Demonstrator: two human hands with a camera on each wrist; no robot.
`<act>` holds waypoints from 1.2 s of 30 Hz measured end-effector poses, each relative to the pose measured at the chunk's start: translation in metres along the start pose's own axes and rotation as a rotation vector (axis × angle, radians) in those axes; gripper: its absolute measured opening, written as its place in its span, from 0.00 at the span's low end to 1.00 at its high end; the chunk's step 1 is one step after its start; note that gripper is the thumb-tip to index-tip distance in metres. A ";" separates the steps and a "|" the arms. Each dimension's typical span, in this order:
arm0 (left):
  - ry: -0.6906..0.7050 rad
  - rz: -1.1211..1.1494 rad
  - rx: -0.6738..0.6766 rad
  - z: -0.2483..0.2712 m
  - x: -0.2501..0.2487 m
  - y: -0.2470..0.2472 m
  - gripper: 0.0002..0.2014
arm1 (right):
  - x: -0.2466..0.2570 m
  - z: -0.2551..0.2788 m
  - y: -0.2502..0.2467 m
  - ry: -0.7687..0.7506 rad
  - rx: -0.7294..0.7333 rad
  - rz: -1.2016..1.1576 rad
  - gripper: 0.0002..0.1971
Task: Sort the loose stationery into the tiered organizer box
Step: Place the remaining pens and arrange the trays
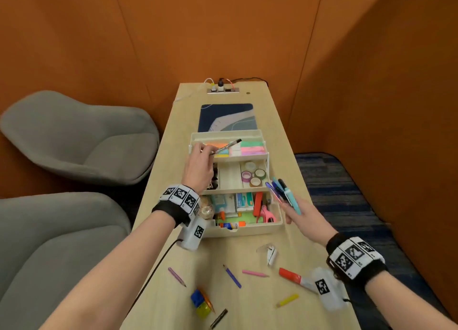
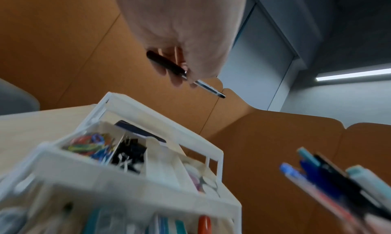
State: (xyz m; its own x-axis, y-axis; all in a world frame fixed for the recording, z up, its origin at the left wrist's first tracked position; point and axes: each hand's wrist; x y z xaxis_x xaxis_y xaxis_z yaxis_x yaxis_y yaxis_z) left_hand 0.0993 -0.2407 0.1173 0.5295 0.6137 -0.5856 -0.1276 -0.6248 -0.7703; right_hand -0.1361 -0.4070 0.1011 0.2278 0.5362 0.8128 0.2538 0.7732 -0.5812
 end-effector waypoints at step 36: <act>-0.150 -0.093 0.183 -0.143 0.046 0.020 0.21 | 0.049 -0.328 0.007 -0.219 0.354 0.796 0.10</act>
State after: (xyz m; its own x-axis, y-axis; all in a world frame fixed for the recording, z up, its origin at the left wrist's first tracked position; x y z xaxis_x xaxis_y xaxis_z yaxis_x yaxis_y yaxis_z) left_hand 0.2410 -0.2941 0.1107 0.4177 0.7374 -0.5308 -0.2408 -0.4735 -0.8472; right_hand 0.1851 -0.4865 0.1240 0.0187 0.9825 0.1851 -0.2159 0.1848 -0.9588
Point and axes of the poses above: each hand's wrist, its own z-axis away from the middle knuckle, its own y-axis out of the palm, x = y × z, and after that the axes turned 10 degrees about -y, right-handed
